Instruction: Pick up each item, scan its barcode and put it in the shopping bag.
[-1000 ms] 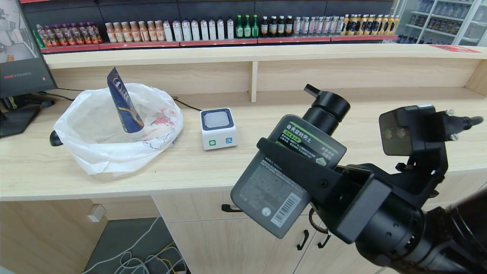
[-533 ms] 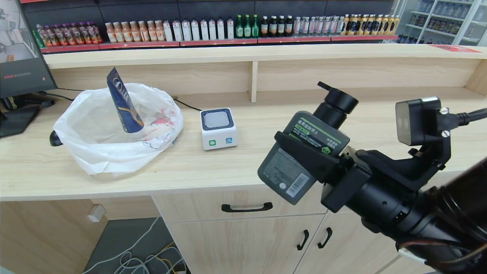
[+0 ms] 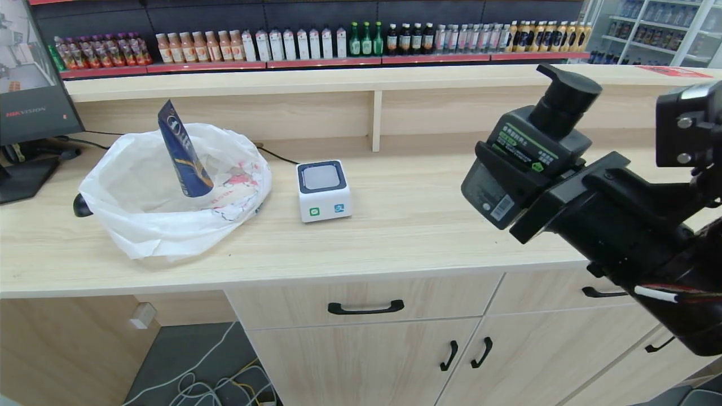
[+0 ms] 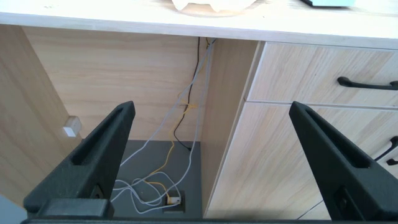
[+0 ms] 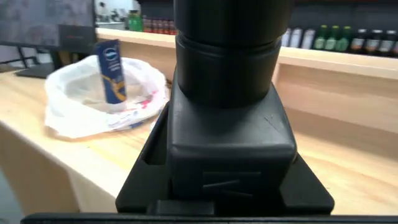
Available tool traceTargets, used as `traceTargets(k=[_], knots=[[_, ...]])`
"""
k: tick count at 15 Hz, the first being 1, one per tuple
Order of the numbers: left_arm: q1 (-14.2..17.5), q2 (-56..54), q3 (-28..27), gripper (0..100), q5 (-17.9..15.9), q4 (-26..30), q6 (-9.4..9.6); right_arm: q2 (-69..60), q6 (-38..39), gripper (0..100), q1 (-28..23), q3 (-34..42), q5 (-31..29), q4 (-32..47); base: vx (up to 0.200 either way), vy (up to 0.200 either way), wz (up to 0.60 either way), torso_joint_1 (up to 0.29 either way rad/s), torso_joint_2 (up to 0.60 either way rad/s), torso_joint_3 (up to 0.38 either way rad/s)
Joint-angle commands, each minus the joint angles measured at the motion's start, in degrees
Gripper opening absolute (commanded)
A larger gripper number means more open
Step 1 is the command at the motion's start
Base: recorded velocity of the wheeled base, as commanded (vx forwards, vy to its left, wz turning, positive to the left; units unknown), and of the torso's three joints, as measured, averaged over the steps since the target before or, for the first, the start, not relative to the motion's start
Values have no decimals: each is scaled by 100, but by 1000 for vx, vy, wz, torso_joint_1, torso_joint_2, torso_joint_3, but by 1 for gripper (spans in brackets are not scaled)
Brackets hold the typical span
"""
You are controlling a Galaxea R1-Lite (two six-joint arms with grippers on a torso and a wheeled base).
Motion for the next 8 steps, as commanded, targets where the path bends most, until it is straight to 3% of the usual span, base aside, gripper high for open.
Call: traceTargets(k=[1,2,5,8], knots=[[1,-2,0,100,3,0,-4,-142,-120,0,-15,-112,-573,-9,0,0,0,0,0,0],[1,-2,0,100,3,0,-4,-142,-111,0,-15,-112,-872,-9,0,0,0,0,0,0],[1,-2,0,100,3,0,-22,-151,-111,0,-15,-103,-951,-35,0,0,0,0,0,0],[1,-2,0,100,3,0,-31,-159,-111,0,-33,82,-1021,-176,0,200,0,-2,1,1]])
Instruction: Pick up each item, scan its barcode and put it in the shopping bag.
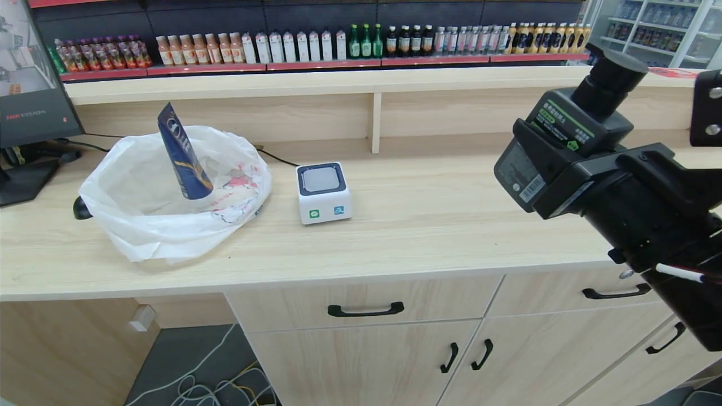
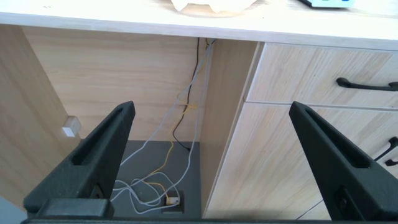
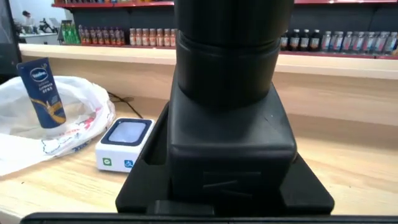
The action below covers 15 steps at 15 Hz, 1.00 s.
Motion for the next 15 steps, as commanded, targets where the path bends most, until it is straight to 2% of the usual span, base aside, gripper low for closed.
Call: traceTargets(k=[1,5,15], knots=[[1,-2,0,100,3,0,-4,-35,-2,0,-8,162,-6,-35,0,200,0,2,-7,22],[1,-2,0,100,3,0,-4,-43,78,0,-228,92,65,44,0,200,0,10,0,-2],[1,-2,0,100,3,0,-4,-228,420,0,-298,171,56,-35,0,200,0,3,2,4]])
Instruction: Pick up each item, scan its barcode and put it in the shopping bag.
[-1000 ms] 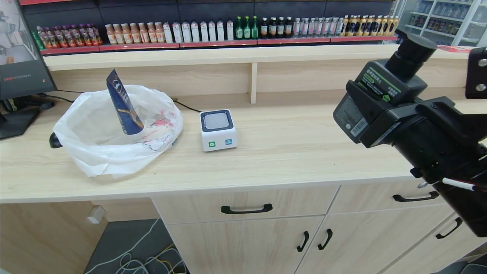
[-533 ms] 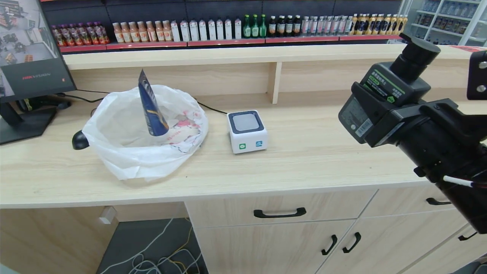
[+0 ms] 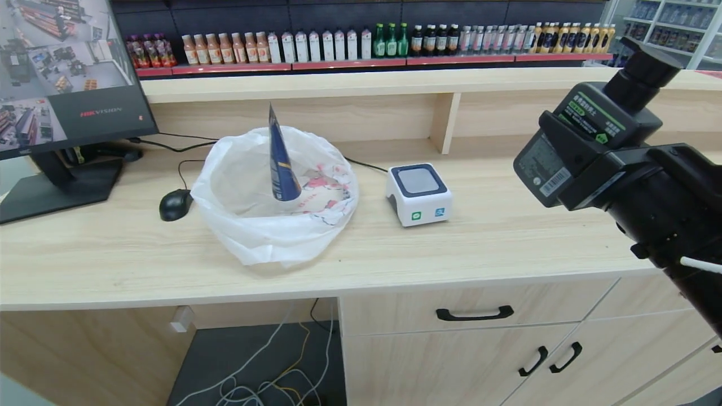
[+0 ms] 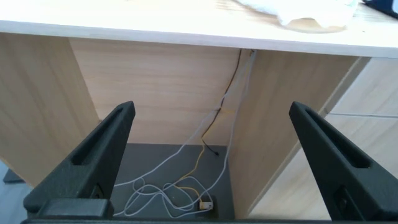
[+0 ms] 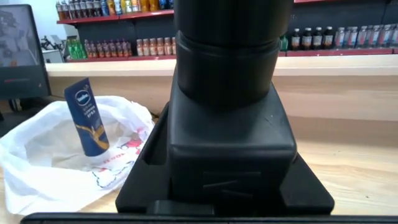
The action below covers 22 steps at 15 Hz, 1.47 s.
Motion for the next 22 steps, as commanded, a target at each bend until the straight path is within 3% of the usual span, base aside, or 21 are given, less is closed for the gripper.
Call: traceTargets(k=[1,4,7,15,19,22], knots=[[1,-2,0,100,2,0,-1,-29,1,0,1,102,-1,-57,0,200,0,2,2,2],[1,-2,0,100,2,0,25,-2,1,0,-157,137,69,-83,0,133,0,0,0,3],[1,-2,0,100,2,0,34,314,-52,0,-570,-56,587,-101,0,0,0,0,0,0],[1,-2,0,100,2,0,34,850,-25,0,-746,-223,649,-294,0,0,0,0,0,0],[1,-2,0,100,2,0,25,1457,-192,0,-1115,-864,1370,-426,0,0,0,0,0,0],[1,-2,0,100,2,0,25,2134,-772,0,-1475,-1541,2125,-716,0,0,0,0,0,0]])
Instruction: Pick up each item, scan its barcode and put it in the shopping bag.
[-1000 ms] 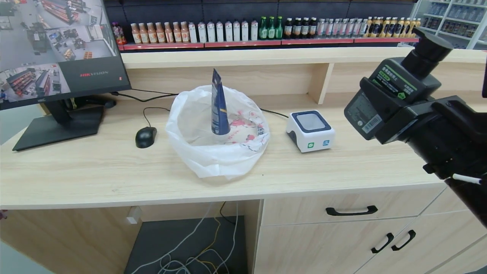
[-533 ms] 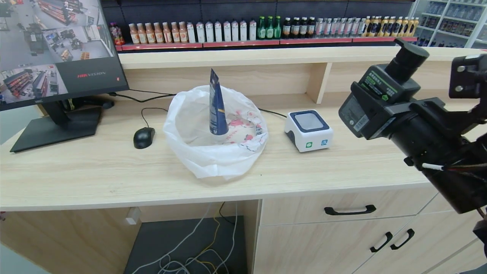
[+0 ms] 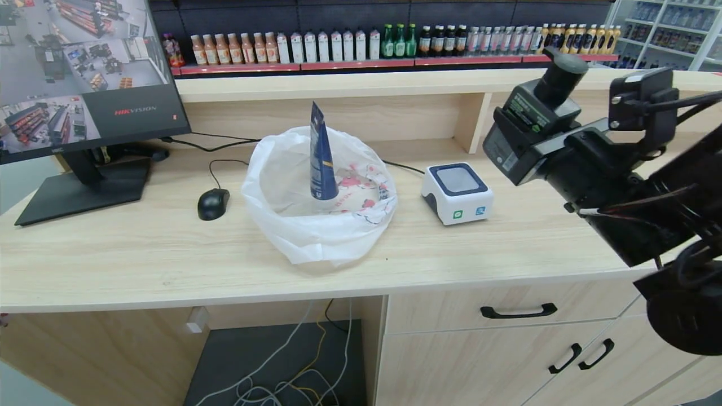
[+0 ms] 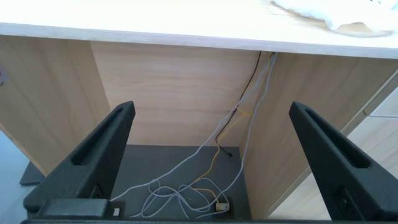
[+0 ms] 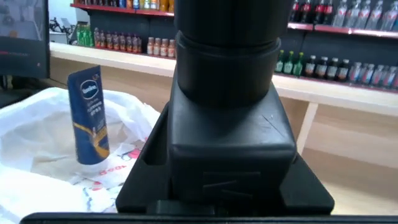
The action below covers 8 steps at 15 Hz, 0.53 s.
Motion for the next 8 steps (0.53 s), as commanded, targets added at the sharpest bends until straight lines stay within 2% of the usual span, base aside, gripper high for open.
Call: traceTargets(k=[1,4,8], knots=[[1,-2,0,100,3,0,-4,721,-330,0,-232,-456,184,-158,0,0,0,0,0,0],[1,-2,0,100,3,0,-4,1380,-972,0,-232,-1116,790,-281,0,0,0,0,0,0],[1,-2,0,100,3,0,-4,1872,-1719,0,-346,-1696,869,-263,0,0,0,0,0,0]])
